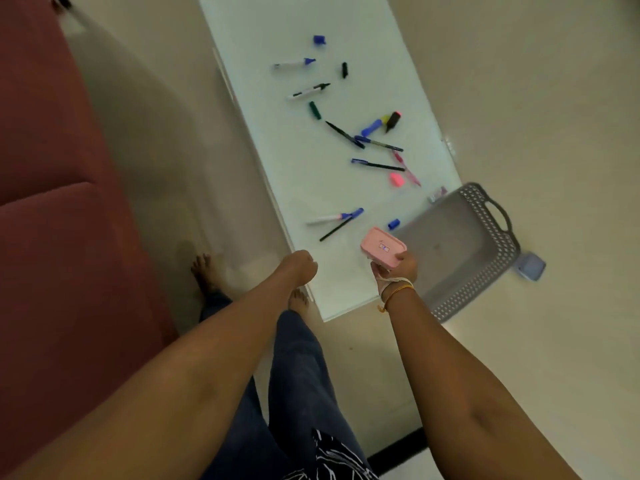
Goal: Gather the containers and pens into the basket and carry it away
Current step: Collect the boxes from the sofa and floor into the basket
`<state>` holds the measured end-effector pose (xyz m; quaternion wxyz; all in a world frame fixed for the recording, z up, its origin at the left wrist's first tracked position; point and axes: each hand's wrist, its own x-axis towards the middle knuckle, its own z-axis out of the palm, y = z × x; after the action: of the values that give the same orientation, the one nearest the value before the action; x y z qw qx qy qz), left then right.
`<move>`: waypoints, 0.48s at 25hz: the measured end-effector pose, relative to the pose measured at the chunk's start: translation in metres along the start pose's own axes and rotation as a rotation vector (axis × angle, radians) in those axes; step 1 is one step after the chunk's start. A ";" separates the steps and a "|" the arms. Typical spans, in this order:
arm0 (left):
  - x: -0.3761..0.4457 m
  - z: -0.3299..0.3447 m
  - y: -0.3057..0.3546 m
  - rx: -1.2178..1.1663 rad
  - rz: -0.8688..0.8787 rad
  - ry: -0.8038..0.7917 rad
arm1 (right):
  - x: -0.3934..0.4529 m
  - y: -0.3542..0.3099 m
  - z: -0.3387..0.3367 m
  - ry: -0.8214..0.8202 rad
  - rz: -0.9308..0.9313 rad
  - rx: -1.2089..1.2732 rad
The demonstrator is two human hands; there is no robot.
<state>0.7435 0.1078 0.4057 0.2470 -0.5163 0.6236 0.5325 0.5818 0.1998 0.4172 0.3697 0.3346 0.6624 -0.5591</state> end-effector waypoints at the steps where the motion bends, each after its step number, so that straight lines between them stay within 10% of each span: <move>1: 0.007 0.007 0.009 0.009 0.016 -0.012 | 0.007 -0.008 -0.008 0.045 -0.030 0.046; 12: 0.085 0.069 0.086 -0.034 0.074 -0.091 | 0.127 -0.028 -0.059 0.281 0.019 -0.333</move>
<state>0.6190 0.1306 0.3466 0.2465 -0.4721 0.6213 0.5748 0.4874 0.2576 0.3275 0.3292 0.3499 0.7875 -0.3862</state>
